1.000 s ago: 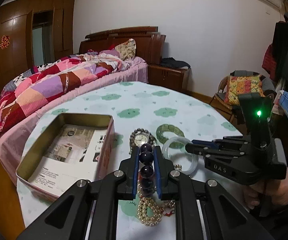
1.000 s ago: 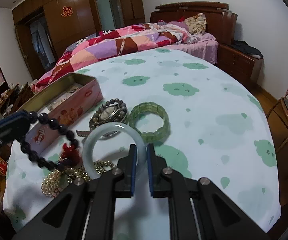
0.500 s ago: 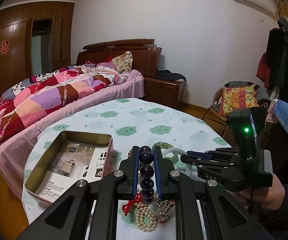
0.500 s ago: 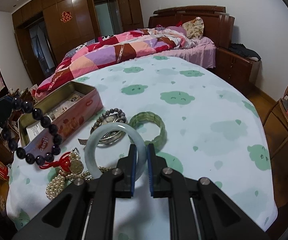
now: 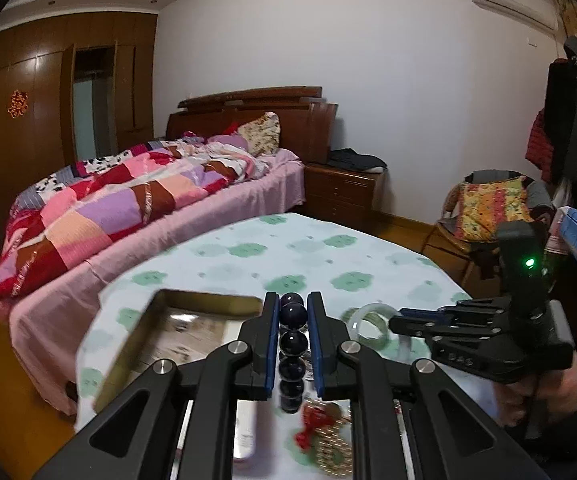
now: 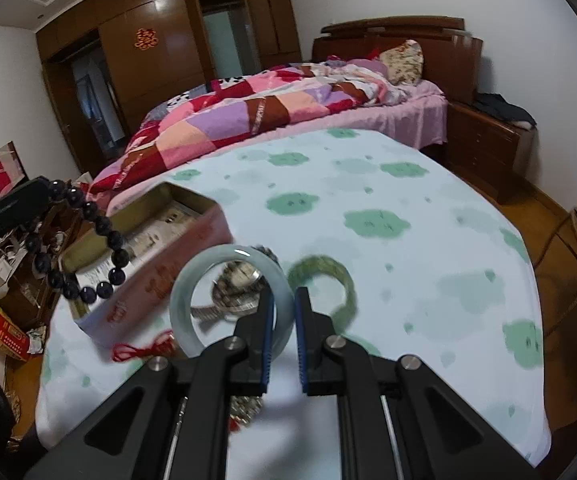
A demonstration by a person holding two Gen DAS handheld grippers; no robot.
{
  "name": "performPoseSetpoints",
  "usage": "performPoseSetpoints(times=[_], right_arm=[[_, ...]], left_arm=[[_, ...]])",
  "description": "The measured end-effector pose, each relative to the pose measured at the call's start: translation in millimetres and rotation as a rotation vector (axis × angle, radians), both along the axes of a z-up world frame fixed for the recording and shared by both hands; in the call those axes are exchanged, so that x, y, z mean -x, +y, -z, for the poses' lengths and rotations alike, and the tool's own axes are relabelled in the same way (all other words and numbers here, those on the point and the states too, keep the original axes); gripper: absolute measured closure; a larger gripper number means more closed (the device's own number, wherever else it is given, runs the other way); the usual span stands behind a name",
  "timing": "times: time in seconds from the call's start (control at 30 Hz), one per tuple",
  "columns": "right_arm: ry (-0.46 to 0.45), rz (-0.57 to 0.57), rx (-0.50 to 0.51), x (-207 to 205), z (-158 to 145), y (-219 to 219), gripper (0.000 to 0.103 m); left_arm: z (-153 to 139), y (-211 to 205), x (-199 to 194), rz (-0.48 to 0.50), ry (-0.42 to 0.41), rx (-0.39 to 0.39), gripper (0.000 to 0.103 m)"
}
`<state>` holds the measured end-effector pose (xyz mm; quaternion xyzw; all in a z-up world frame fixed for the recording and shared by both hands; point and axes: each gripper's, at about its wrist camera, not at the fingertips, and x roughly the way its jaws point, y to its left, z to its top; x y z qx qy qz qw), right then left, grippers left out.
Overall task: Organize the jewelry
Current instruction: 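Carry the bead bracelet and white bangle with both tools over the open tin box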
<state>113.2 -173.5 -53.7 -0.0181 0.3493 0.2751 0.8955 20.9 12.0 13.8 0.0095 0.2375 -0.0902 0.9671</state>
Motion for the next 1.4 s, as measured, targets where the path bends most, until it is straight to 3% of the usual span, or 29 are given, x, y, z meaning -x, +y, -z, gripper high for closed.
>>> performPoseSetpoints(times=[0.3, 0.73, 1.2, 1.4], right_arm=[[-0.032, -0.092, 0.035, -22, -23, 42, 0.09], [-0.051, -0.168, 0.069, -44, -32, 93, 0.09], [0.0, -0.209, 0.093, -67, -8, 141, 0.09], [0.022, -0.215, 0.14, -67, 4, 151, 0.09]], left_arm=[[-5, 32, -24, -0.058, -0.003, -0.017, 0.09], [10, 61, -61, -0.105, 0.053, -0.017, 0.09], [38, 85, -101, -0.139, 0.143, -0.012, 0.09], [59, 88, -115, -0.138, 0.219, -0.051, 0.09]])
